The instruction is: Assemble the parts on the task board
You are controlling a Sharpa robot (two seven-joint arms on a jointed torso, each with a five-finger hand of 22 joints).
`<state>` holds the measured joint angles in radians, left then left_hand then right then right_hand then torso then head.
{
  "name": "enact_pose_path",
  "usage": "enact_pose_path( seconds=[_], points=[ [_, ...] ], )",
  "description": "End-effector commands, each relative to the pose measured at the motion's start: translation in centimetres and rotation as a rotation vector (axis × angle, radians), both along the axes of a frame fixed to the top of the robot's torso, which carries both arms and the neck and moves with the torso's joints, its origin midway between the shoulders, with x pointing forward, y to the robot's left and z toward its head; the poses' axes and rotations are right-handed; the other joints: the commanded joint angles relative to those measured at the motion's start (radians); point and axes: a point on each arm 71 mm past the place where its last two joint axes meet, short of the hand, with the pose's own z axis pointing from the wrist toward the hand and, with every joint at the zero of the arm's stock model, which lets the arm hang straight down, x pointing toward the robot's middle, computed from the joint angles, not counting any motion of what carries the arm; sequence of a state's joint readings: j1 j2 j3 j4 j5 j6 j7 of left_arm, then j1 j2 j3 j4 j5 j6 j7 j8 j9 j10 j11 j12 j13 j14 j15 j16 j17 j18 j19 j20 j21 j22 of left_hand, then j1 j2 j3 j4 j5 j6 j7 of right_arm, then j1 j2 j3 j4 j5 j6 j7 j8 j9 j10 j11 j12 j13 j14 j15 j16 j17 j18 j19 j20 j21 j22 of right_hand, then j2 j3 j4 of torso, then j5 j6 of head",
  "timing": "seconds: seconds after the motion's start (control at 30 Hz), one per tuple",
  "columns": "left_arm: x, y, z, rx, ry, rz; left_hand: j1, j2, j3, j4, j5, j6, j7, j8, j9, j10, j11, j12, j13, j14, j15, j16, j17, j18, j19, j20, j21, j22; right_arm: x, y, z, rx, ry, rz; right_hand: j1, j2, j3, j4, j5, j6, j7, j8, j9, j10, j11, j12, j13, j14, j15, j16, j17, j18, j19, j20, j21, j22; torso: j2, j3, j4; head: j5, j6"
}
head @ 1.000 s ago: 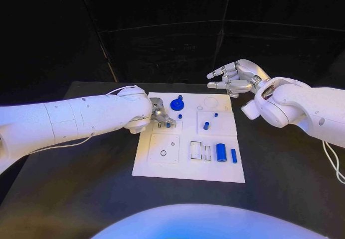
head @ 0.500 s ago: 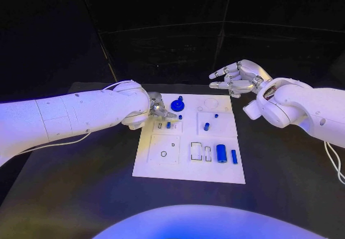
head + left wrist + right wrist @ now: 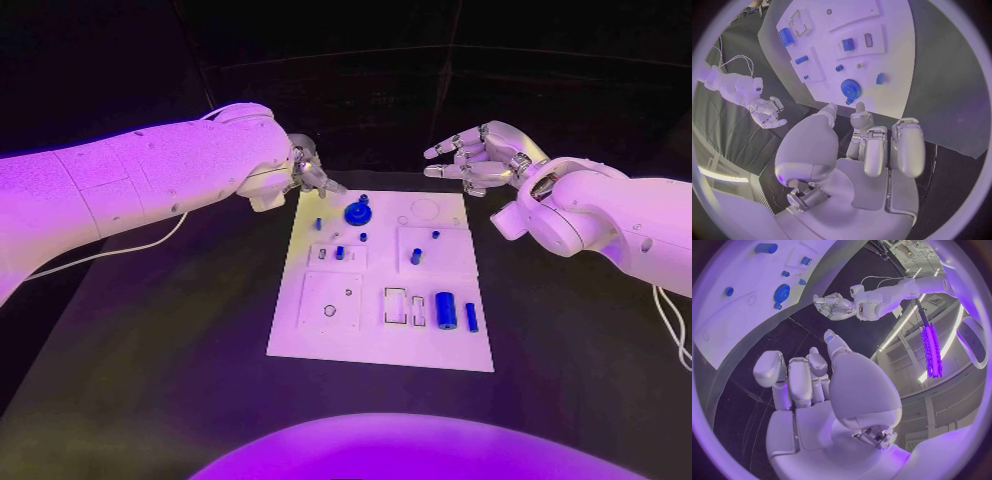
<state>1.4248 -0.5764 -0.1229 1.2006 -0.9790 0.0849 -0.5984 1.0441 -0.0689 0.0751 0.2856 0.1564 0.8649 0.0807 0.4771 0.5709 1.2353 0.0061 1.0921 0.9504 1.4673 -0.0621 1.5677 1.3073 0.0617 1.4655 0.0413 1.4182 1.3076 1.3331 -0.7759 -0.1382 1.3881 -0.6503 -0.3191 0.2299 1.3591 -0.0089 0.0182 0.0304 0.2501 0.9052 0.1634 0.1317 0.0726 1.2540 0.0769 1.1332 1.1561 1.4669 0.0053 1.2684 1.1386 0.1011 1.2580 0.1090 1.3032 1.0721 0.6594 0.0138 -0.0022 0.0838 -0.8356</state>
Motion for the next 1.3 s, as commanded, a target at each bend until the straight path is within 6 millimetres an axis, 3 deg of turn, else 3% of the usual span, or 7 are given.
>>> enact_pose_path(
  seconds=[0.03,0.23,0.33,0.7,1.3],
  points=[
    [0.6,0.2,-0.3,0.025,0.073,-0.032,0.02,0.007,-0.014,-0.001,0.0,-0.002,0.01,-0.014,-0.017,-0.004,0.008,0.003,-0.004,0.104,0.008,0.003,0.263,-0.01,0.021,0.009,-0.006,0.015,0.0,0.1,0.2,0.006,-0.004,0.008,-0.008,0.004,-0.006,-0.002,-0.006,-0.008,0.0,0.005,-0.001,-0.004,-0.002,-0.005,-0.001,0.009,-0.009,-0.006,-0.001,0.006,-0.008,-0.002,-0.004,-0.001,0.004,-0.0025,-0.0021,0.0,0.003],
    [1.7,0.9,-1.3,0.049,0.106,-0.013,0.036,0.019,-0.032,-0.001,0.0,-0.001,0.015,-0.031,-0.04,-0.011,0.012,0.0,-0.011,0.104,0.012,0.003,0.263,-0.009,0.02,0.013,-0.007,0.013,0.0,0.2,0.1,0.006,-0.003,0.009,-0.008,0.004,-0.006,-0.002,-0.006,-0.008,0.0,0.005,-0.001,-0.004,-0.002,-0.005,-0.001,0.009,-0.009,-0.006,-0.001,0.006,-0.008,-0.002,-0.004,-0.001,0.006,-0.0021,-0.0022,0.003,0.009],
    [2.0,1.1,-2.1,0.064,0.127,-0.011,0.038,0.021,-0.036,0.0,0.0,0.0,0.016,-0.034,-0.044,-0.013,0.013,-0.001,-0.013,0.104,0.012,0.003,0.263,-0.009,0.019,0.014,-0.007,0.014,0.0,0.2,0.2,0.006,-0.003,0.012,-0.008,0.004,-0.006,-0.002,-0.006,-0.008,0.0,0.006,-0.001,-0.004,-0.003,-0.005,-0.001,0.009,-0.009,-0.006,-0.001,0.006,-0.008,-0.002,-0.004,-0.001,0.008,-0.0038,-0.0021,0.005,0.013],
    [2.4,1.5,-3.8,0.093,0.162,0.0,0.041,0.028,-0.046,0.001,0.0,0.002,0.017,-0.04,-0.053,-0.017,0.014,-0.003,-0.017,0.104,0.014,0.003,0.263,-0.009,0.02,0.015,-0.007,0.015,-0.1,0.3,0.1,0.007,-0.002,0.014,-0.007,0.005,-0.006,-0.002,-0.006,-0.007,0.0,0.006,-0.001,-0.005,-0.003,-0.005,-0.001,0.009,-0.009,-0.006,-0.001,0.006,-0.008,-0.002,-0.004,-0.001,0.005,-0.0026,-0.0026,0.009,0.009],
    [2.1,1.2,-4.8,0.117,0.212,-0.024,0.059,0.045,-0.066,-0.003,0.001,0.03,0.012,-0.036,-0.067,-0.015,0.011,0.004,-0.013,0.104,0.012,0.003,0.263,-0.009,0.019,0.015,-0.007,0.016,0.0,0.4,0.1,0.006,-0.001,0.016,-0.005,0.006,-0.006,-0.003,-0.004,-0.006,0.0,0.008,0.0,-0.004,-0.003,-0.005,-0.001,0.009,-0.009,-0.007,0.0,0.006,-0.007,-0.002,-0.005,-0.001,0.004,-0.0018,-0.0012,0.01,0.007]
  ],
)
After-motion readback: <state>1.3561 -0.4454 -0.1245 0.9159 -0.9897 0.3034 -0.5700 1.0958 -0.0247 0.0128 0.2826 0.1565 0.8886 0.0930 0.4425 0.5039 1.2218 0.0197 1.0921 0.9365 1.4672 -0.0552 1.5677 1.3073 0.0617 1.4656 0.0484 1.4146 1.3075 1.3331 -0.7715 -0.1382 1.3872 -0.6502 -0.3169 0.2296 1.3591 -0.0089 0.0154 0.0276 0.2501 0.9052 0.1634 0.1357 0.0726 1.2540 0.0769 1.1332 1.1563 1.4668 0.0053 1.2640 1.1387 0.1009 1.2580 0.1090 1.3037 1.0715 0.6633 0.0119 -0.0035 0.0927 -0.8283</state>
